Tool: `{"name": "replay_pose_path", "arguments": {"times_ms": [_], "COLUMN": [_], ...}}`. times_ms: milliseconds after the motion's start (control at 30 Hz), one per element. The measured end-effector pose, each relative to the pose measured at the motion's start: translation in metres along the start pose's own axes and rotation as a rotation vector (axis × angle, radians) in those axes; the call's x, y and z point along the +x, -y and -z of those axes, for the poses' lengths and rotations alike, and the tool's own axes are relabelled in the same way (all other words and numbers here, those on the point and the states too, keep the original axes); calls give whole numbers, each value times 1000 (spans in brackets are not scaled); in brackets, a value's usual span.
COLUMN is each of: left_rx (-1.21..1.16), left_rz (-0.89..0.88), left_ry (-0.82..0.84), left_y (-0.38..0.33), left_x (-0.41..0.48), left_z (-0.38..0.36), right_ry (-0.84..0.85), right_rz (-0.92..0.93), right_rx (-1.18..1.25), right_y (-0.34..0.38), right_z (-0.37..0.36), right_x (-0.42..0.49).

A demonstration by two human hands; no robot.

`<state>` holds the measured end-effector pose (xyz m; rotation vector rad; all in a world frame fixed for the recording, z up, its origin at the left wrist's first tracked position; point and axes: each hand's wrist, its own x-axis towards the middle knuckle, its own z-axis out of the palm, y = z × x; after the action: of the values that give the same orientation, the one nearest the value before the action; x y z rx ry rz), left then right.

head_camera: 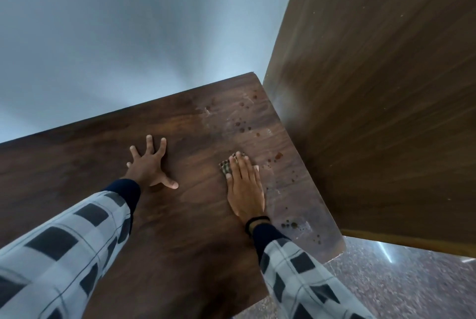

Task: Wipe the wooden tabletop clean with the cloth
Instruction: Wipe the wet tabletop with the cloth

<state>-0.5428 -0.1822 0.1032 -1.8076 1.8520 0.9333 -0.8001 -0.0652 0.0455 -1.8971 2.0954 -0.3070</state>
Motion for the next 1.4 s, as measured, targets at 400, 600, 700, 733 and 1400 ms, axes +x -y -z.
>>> {"name": "replay_pose_path", "arguments": {"times_ms": [400, 600, 700, 733, 1400], "left_rx": [-18, -17, -20, -20, -34], "left_rz": [-11, -16, -5, -1, -4], "left_ry": [-7, 1, 17, 17, 68], "left_y": [0, 0, 0, -1, -2], "left_x": [0, -2, -1, 0, 1], "left_z": [0, -1, 1, 1, 3], "right_ry": [44, -39, 37, 65, -1], "right_rz": [198, 146, 310, 355, 126], "right_rx": [-28, 13, 14, 21, -6], "right_y": [-4, 26, 22, 17, 39], "right_z": [3, -16, -22, -18, 3], "right_x": [50, 22, 6, 13, 130]}}
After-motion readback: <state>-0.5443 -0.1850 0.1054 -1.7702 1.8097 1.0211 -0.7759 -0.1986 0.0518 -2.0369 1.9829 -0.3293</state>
